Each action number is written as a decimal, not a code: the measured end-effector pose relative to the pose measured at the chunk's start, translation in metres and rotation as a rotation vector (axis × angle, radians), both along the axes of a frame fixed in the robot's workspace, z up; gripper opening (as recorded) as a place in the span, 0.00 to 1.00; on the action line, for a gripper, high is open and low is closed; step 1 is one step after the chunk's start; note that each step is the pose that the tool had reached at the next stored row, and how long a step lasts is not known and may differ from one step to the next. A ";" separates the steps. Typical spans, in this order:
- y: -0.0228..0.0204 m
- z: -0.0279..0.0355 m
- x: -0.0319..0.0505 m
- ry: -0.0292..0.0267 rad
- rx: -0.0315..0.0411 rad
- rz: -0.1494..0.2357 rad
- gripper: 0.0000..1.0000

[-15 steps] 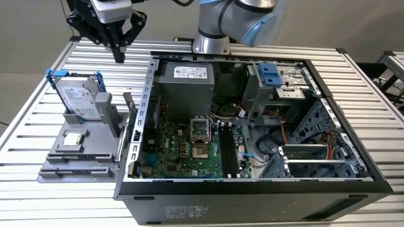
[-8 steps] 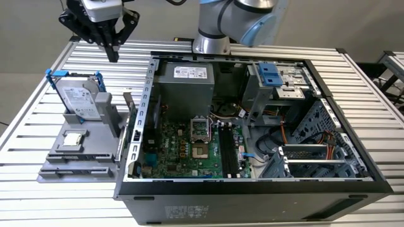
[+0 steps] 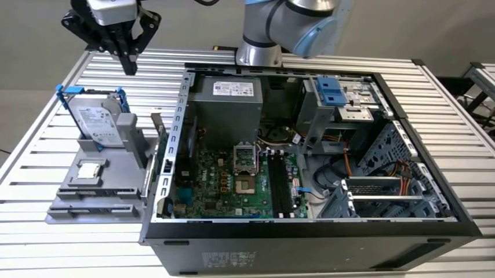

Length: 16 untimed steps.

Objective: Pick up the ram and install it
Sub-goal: 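Reach for the ram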

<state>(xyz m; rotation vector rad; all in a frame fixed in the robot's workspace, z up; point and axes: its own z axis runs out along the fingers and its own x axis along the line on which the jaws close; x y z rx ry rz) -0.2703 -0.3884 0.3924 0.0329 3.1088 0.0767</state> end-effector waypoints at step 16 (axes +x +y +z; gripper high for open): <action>0.0054 -0.0001 -0.0292 0.0001 0.0000 0.004 0.00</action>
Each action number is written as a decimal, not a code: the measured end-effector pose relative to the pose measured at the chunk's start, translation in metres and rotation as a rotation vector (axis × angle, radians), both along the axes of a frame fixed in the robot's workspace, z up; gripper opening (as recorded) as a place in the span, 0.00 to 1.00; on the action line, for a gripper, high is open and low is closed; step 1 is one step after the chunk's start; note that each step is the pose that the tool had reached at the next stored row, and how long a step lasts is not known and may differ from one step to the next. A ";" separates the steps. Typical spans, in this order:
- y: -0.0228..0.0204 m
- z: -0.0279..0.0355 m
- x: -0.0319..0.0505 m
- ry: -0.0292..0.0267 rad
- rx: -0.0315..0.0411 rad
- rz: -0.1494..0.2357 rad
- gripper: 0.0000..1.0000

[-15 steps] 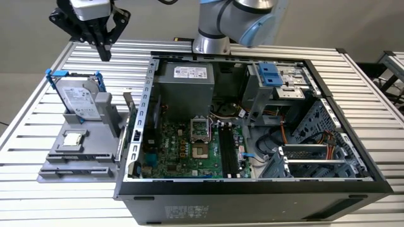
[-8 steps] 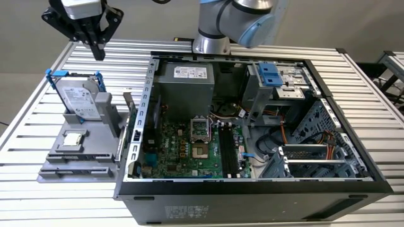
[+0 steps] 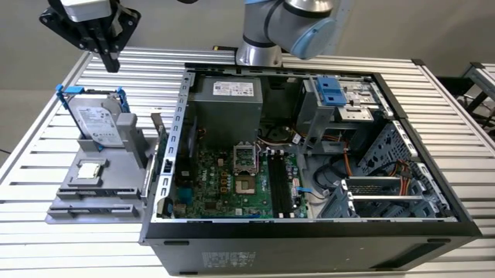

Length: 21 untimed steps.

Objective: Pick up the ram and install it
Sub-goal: 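Reach for the ram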

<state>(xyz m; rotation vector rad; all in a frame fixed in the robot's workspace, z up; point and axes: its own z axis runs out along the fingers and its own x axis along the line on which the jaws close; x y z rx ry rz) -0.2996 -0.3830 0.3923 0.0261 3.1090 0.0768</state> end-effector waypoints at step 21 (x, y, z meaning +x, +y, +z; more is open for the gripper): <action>0.0050 -0.0002 -0.0441 0.0001 0.0000 0.007 0.00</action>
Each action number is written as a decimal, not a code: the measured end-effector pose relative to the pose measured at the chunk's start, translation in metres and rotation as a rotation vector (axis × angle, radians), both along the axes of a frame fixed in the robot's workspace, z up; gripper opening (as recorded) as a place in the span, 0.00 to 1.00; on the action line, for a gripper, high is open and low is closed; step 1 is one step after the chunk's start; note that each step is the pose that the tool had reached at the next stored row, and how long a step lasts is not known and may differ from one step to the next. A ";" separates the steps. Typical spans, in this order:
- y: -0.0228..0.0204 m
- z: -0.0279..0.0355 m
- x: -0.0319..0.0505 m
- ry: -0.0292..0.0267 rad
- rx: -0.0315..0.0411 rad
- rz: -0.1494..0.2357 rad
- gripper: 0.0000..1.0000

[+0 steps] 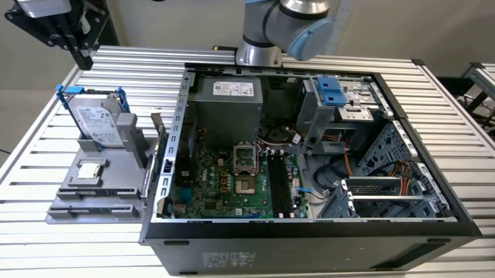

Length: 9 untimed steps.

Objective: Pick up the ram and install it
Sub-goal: 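Reach for the ram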

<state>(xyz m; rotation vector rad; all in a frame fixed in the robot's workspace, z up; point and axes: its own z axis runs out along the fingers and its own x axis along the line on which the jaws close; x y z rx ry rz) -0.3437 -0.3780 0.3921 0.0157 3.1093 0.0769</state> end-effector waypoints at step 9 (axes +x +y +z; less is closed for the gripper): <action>0.0011 -0.0001 -0.0183 -0.0001 0.0000 0.002 0.00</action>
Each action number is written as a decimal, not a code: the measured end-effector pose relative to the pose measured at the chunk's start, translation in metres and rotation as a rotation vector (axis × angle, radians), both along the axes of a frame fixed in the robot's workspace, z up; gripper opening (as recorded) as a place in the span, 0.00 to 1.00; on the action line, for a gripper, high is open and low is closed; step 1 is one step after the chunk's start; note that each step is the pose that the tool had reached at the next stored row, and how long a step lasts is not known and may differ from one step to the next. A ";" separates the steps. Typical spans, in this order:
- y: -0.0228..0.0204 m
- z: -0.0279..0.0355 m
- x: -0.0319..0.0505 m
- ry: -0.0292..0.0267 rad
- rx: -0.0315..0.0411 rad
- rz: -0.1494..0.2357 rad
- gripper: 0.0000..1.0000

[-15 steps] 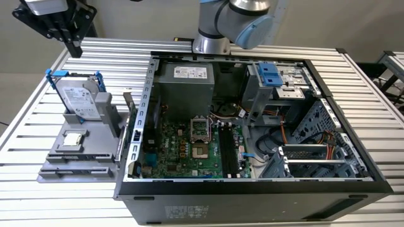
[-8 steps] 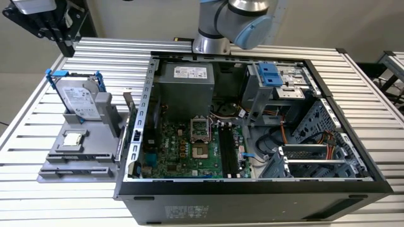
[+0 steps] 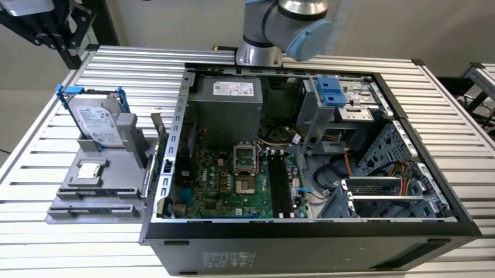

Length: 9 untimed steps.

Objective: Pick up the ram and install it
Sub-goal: 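Reach for the ram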

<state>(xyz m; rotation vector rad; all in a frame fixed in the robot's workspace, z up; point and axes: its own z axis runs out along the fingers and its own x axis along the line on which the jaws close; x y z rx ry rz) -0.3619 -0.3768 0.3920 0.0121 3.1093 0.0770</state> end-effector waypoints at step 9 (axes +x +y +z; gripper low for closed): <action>0.0008 0.0000 -0.0068 0.0000 0.0000 0.001 0.00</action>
